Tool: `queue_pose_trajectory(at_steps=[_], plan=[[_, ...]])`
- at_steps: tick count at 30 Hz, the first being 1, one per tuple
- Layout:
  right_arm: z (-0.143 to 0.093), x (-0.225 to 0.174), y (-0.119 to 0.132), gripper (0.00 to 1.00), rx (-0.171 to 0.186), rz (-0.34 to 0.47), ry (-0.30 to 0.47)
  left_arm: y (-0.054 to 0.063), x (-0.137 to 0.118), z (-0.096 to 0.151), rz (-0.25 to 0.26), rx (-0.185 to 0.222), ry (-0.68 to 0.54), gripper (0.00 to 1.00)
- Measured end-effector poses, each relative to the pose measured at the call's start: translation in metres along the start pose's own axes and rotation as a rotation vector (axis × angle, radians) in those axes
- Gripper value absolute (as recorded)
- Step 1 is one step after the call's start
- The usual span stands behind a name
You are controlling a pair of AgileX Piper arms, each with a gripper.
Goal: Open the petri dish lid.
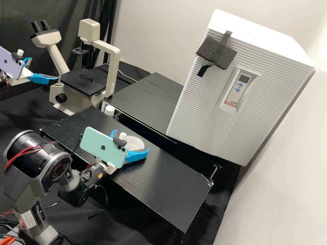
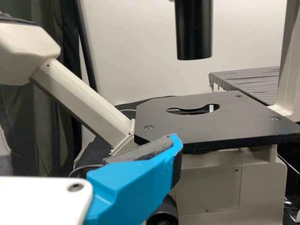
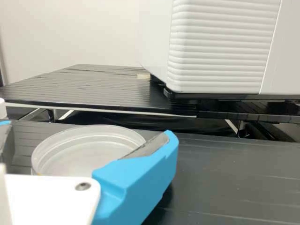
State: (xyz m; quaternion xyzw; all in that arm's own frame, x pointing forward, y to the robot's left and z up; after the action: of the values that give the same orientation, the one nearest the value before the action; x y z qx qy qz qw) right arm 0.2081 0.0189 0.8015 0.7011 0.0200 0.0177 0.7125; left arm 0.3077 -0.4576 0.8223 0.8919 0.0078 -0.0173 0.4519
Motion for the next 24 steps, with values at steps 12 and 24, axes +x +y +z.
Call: queue_pose_trajectory(at_steps=[12, 24], plan=[[-0.0002, 0.0004, 0.0003, 0.0, 0.0, 0.001, 0.001, 0.0, 0.0, 0.0, 0.0, 0.0, 0.0, 1.0], [-0.0002, 0.0039, 0.0004, 0.0, 0.0, 0.002, 0.002, 0.0, 0.0, 0.0, 0.0, 0.0, 0.0, 1.0]])
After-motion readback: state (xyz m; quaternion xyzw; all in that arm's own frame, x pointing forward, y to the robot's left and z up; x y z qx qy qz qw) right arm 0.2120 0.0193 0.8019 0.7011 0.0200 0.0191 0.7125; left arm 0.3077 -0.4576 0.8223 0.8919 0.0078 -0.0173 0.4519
